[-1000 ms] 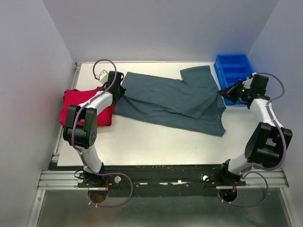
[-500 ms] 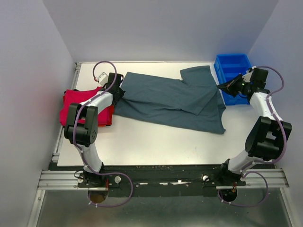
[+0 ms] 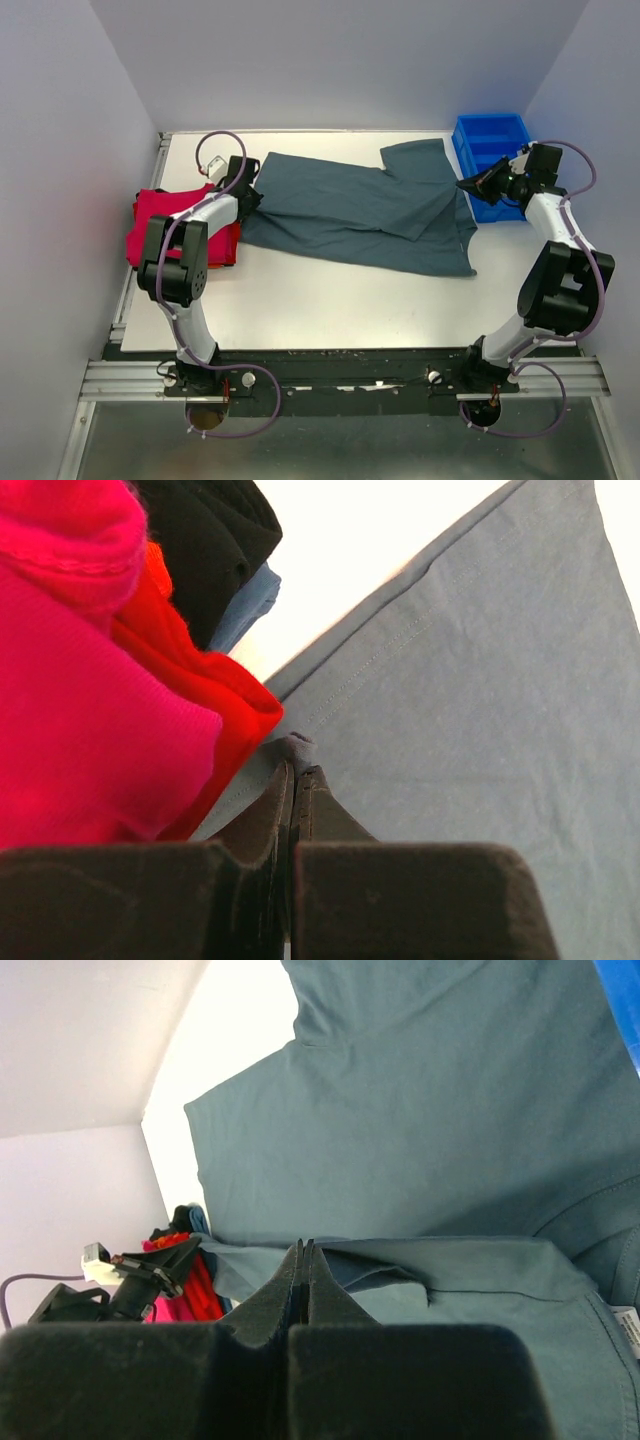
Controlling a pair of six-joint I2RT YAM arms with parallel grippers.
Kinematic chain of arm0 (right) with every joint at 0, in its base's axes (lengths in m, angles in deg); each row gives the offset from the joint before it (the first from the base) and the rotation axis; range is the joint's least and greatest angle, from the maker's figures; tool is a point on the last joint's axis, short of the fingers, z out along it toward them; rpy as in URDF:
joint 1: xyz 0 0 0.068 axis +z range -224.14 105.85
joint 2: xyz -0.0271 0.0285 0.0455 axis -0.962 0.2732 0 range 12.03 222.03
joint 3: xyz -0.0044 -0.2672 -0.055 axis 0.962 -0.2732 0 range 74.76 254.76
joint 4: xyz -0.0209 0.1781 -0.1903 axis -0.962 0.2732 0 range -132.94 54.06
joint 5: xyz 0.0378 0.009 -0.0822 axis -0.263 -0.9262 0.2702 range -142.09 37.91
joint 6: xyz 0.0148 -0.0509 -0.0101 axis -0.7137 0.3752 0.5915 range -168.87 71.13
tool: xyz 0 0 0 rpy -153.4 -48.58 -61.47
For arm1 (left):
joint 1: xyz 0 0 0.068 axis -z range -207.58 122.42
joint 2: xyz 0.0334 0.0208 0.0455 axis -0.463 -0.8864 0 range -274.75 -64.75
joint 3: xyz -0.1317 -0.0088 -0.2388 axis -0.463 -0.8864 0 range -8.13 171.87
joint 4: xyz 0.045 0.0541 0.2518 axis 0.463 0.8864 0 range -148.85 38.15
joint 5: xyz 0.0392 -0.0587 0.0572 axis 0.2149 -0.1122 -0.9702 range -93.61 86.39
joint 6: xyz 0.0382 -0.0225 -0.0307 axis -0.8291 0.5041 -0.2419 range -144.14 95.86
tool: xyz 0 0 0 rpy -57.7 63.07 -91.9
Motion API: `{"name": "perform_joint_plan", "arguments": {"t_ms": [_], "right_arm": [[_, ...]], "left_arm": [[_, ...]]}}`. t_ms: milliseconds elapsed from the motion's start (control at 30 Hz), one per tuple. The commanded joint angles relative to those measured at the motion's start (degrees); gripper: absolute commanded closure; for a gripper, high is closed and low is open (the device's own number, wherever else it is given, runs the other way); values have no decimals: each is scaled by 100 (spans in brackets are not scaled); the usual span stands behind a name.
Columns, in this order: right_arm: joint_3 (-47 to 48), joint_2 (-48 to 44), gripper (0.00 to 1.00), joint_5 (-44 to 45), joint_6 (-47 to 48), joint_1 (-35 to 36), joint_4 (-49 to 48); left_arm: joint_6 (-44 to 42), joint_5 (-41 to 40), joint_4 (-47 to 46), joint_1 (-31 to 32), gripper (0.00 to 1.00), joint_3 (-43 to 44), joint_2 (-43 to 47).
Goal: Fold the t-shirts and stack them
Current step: Fold the flattened tshirt in 1/3 of the way
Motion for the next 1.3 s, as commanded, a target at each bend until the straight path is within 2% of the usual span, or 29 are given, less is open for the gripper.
{"name": "perform_joint_plan", "arguments": {"t_ms": [0, 300, 400, 467, 500, 533, 567, 600, 633, 767, 900, 1067, 1133, 1267], "right_arm": [[128, 110, 99, 228, 17, 41, 60], [216, 48, 99, 500, -18, 41, 122], [242, 136, 99, 509, -35, 41, 113], [251, 171, 99, 509, -44, 41, 96], [251, 198, 94, 483, -27, 41, 69], [251, 224, 73, 439, -35, 41, 61], [234, 198, 45, 421, -18, 49, 60], [199, 154, 30, 439, -1, 58, 43], [138, 67, 29, 474, 17, 58, 34], [-441, -591, 29, 842, 17, 84, 60], [-1635, -1750, 44, 1589, -167, 137, 17], [-3235, -3429, 44, 2389, -500, 146, 86], [-3728, -3992, 46, 2530, -667, 146, 200], [-4441, -4706, 51, 2644, -931, 146, 262]], "left_arm": [[-51, -6, -101, -53, 100, 142, -169], [-112, 144, 171, -53, 100, 775, -679], [-112, 118, 180, -53, 96, 855, -732], [-147, 109, 189, -53, 87, 951, -784], [-173, 135, 215, -53, 76, 1013, -802], [-217, 170, 224, -53, 58, 1074, -811], [-244, 223, 224, -61, 45, 1101, -802], [-296, 284, 189, -53, 39, 1101, -759], [-340, 320, 137, -53, 36, 1075, -697], [-350, 381, -65, -35, 31, 611, -136], [-227, 312, -241, 79, 30, -259, 646], [63, -13, -110, 351, 30, -1323, 1578], [317, -311, 213, 431, 31, -1587, 1912], [379, -331, 356, 439, 33, -1887, 2168]]}}
